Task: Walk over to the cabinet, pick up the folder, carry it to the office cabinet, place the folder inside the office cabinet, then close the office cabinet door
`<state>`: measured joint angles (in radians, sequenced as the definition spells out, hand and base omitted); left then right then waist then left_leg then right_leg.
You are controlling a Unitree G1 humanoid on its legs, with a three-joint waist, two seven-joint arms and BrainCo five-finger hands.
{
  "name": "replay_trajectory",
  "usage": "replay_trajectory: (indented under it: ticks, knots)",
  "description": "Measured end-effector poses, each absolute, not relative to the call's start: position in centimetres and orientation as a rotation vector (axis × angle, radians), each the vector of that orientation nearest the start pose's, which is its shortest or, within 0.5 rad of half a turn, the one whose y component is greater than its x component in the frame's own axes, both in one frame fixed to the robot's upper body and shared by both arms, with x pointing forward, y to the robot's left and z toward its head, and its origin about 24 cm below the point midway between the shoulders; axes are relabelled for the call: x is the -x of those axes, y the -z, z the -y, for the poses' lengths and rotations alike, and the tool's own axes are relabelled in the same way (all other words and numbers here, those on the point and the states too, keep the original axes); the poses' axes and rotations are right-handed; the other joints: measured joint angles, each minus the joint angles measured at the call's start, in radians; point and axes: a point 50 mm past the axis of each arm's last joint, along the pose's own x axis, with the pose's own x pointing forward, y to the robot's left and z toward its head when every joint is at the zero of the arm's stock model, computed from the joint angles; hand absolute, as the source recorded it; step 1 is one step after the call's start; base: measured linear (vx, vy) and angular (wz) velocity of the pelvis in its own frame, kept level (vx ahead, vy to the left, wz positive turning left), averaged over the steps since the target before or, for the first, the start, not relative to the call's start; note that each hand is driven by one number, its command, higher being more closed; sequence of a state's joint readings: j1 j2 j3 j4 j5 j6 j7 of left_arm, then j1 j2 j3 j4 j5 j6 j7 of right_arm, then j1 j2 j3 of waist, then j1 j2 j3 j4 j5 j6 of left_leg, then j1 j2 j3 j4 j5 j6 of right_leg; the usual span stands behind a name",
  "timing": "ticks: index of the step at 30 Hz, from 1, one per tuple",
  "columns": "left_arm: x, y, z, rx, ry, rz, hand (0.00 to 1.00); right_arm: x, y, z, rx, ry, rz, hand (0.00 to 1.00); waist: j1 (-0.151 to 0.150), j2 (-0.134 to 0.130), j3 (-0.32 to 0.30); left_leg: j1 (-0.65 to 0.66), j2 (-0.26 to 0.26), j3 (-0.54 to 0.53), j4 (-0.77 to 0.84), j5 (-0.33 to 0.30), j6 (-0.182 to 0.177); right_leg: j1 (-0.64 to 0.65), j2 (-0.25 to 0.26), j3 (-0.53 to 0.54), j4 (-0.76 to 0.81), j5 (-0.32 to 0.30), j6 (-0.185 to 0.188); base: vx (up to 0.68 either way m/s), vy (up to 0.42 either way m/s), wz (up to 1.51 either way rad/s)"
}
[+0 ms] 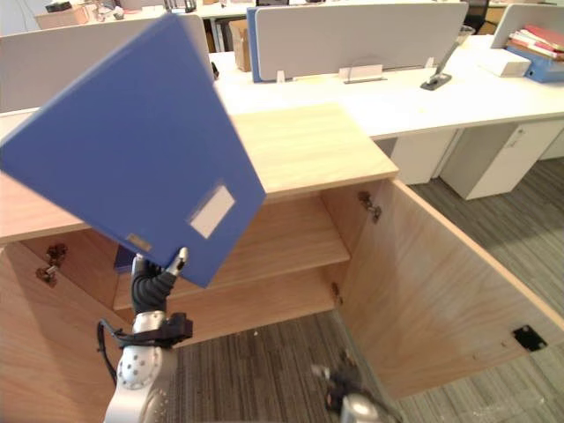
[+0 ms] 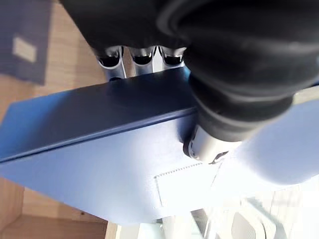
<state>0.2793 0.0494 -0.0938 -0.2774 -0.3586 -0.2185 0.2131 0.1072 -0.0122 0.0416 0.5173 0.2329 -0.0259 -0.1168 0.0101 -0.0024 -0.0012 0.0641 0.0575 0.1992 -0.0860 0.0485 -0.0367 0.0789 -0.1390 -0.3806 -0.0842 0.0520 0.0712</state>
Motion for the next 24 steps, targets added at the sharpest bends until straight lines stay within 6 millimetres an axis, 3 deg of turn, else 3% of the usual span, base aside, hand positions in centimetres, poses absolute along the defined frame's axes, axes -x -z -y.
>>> replay_trajectory:
  ticks: [2, 6, 13, 18, 24]
  knots:
    - [-19.1, -5.6, -17.3, 0.487, -0.231, 0.162, 1.00, -20.9, 5.1, 14.8, -0.260, 0.124, -0.389, 0.00, 0.003, -0.003, -0.003, -0.021, 0.000, 0.000, 0.001, 0.002, 0.000, -0.021, 0.001, 0.001, 0.000, 0.001, 0.000, 0.00, 0.000, 0.00]
    - [-18.9, -5.5, -18.5, 0.559, -0.246, 0.184, 1.00, -22.9, -0.1, 14.3, -0.372, 0.024, -0.139, 0.00, 0.004, -0.018, 0.005, -0.024, 0.000, 0.000, 0.002, 0.002, -0.001, -0.024, 0.001, 0.000, 0.001, 0.001, 0.000, 0.00, 0.000, 0.00]
    - [-19.1, -6.0, -19.3, 0.518, -0.225, 0.220, 1.00, -27.3, -11.1, 14.6, -0.273, -0.199, 0.318, 0.00, 0.005, -0.034, 0.012, -0.009, -0.002, -0.002, 0.005, -0.002, 0.002, -0.008, -0.001, 0.002, 0.001, 0.001, 0.000, -0.03, 0.006, 0.00]
    - [-19.1, -6.1, -18.9, 0.474, -0.195, 0.220, 1.00, -28.7, -15.3, 14.3, -0.257, -0.295, 0.466, 0.00, 0.012, -0.034, 0.012, -0.010, 0.001, -0.004, 0.007, -0.002, 0.002, -0.007, 0.002, 0.002, 0.001, 0.000, 0.000, -0.05, 0.006, 0.01]
    - [-20.2, -7.1, -17.7, 0.344, -0.070, 0.247, 1.00, -30.4, -18.9, 11.0, -0.146, -0.483, 0.545, 0.00, 0.014, -0.033, 0.012, -0.010, 0.000, -0.004, 0.007, -0.001, 0.002, -0.008, 0.002, 0.002, 0.001, 0.000, 0.000, 0.00, 0.000, 0.00]
